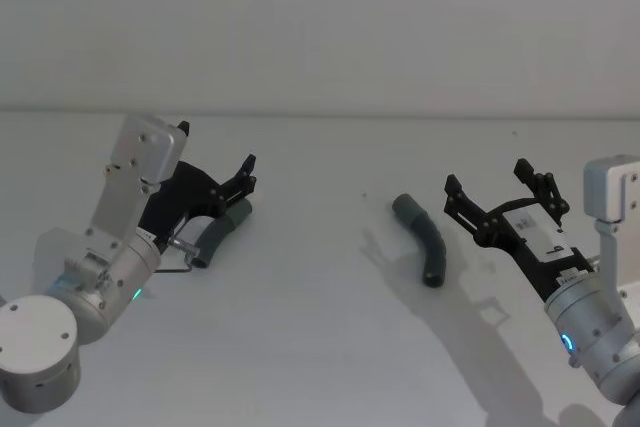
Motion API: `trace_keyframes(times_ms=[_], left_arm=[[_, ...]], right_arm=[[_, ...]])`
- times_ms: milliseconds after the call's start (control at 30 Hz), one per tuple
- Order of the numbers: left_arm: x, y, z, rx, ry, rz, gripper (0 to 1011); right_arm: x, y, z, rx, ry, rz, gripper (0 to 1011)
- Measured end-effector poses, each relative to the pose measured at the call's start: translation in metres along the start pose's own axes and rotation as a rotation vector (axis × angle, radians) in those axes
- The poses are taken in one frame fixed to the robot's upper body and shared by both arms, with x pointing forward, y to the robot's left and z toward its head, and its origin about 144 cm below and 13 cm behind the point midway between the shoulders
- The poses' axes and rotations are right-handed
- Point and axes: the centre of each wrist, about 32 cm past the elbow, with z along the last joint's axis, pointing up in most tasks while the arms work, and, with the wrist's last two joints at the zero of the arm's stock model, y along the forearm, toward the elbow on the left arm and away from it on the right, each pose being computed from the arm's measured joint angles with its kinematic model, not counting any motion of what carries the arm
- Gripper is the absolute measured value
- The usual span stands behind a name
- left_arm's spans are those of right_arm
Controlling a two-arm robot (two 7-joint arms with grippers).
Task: Use both hands to pick up one end of the pipe from the table, align the ends, and insert them.
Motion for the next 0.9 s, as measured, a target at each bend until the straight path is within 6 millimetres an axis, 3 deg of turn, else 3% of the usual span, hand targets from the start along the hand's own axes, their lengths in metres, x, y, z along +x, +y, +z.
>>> trace_keyframes(times_ms=[433,900], left_arm=[[-0.001,-0.005,0.014,0.085,0.009,-0.017,1001],[0.019,-0.017,0.030,0.254,0.032,-0.059,1001]], right_arm=[[0.000,0.000,0.000,0.000,0.000,0.000,1001],[0.000,0.000,0.000,0.000,0.000,0.000,1002]])
